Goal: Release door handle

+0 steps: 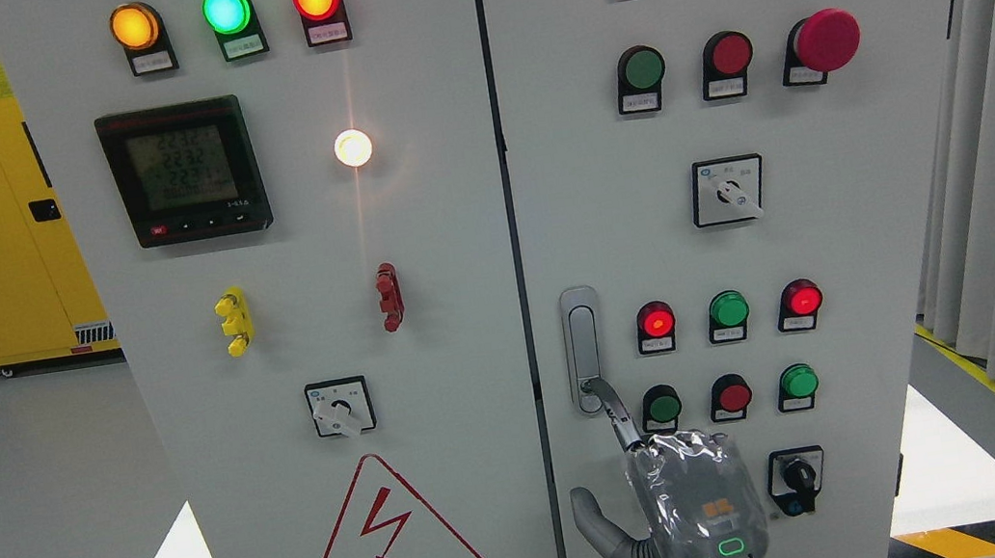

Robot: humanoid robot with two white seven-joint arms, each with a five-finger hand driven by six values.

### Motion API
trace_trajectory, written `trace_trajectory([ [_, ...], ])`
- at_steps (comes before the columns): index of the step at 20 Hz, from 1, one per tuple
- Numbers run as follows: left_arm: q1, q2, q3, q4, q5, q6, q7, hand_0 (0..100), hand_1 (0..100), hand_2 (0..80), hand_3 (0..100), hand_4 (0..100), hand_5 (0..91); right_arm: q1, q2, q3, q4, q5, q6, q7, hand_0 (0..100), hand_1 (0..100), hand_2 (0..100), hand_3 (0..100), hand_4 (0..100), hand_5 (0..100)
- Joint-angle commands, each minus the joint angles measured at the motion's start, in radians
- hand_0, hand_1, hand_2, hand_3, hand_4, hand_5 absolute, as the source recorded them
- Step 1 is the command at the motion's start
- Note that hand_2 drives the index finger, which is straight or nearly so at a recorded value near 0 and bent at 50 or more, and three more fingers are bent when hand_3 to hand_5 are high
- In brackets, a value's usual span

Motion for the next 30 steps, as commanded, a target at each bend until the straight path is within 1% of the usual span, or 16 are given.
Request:
trace_trajectory([
  [1,0.0,0.0,0.0,-0.012,0.0,0.0,0.0,12,56,0.0,0,0,0.0,-0.009,0.001,0.002,0.015,-0.001,0.001,-0.002,45,37,0,100,99,100],
  [26,0.0,0.0,0.0,-0.012,0.0,0.0,0.0,12,56,0.0,0,0,0.0,0.005,0.005,0.015,0.013,-0.003,0.01,0.004,45,37,0,100,100,100],
  [30,0.0,0.0,0.0,-0.012,0.0,0.0,0.0,12,56,0.0,0,0,0.0,0.005,0.004,0.015,0.013,-0.004,0.027,0.006,46,37,0,100,100,100],
])
